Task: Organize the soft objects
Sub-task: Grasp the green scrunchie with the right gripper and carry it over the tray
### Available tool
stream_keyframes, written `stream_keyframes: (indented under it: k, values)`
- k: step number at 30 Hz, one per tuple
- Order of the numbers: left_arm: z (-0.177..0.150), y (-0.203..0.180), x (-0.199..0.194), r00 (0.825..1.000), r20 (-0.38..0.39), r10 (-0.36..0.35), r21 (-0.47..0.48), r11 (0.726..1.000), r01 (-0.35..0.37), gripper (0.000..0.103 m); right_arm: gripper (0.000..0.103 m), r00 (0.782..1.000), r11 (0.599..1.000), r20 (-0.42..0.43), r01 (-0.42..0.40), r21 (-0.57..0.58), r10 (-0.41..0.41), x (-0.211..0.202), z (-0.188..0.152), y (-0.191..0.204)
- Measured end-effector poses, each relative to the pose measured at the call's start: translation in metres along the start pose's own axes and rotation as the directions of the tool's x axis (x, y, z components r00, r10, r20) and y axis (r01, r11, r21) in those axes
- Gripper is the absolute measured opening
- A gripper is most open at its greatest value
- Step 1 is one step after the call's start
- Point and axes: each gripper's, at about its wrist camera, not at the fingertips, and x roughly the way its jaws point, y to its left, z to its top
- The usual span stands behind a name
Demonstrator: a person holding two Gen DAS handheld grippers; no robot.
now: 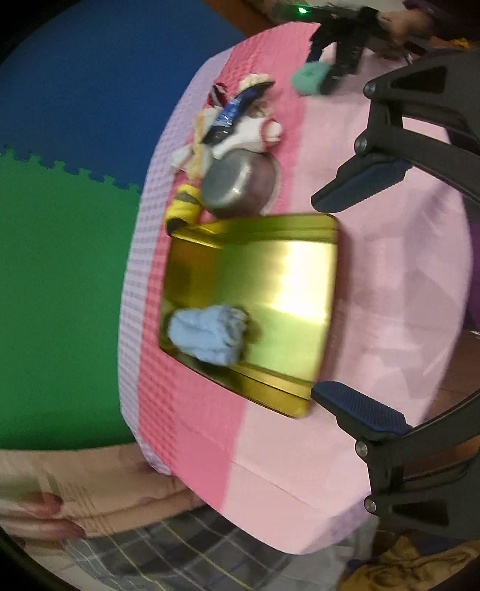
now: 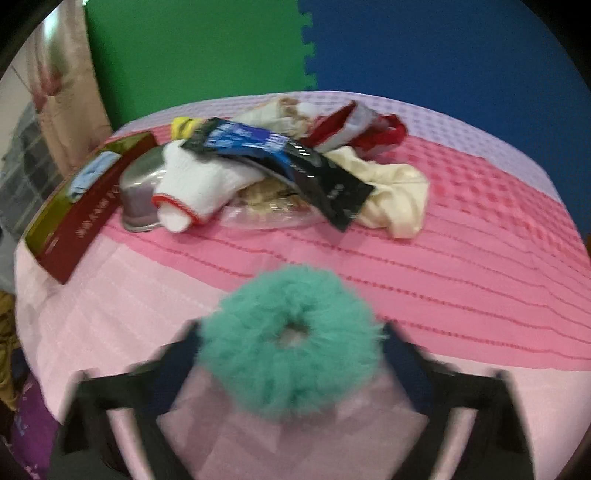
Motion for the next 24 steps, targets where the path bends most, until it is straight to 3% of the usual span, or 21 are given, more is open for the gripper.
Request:
stream_keyframes:
  k: [1,3,7,14,19,24]
  values:
    - [-0.008,0.003,-0.003,1.0,0.01,0.022,-0.018,1.0,-0.022,0.09,0.028,0.998,0.998,0.001,0.057,-0.024,-0.057,-0.002,0.0,0.003]
    - [-0.022,0.011,-0.01,0.999,0.038,0.029,-0.059,0.998,-0.027,0.09,0.025,1.0,1.0,-0.013,0.021,-0.012,-0.021,-0.004,0.002,0.002]
    - [-0.041,0.023,-0.021,0.997,0.068,0.03,-0.123,0.992,-0.022,0.09,0.025,0.999,0.999,0.015,-0.037,-0.027,0.038,-0.022,0.009,0.016]
    - [-0.044,0.021,-0.018,0.989,0.069,0.133,-0.066,0.99,-0.128,0.091,0.025,0.974,0.972,0.064,-0.211,-0.102,0.218,-0.05,0.063,0.081]
    - [-0.046,0.028,-0.011,0.993,0.029,0.118,-0.072,0.991,-0.116,0.091,0.025,0.943,0.934,0.056,-0.315,-0.167,0.328,-0.041,0.117,0.147]
    - [-0.045,0.034,-0.008,0.992,0.017,0.128,-0.085,0.988,-0.126,0.093,0.025,0.945,0.918,0.005,-0.317,-0.239,0.328,-0.007,0.154,0.21]
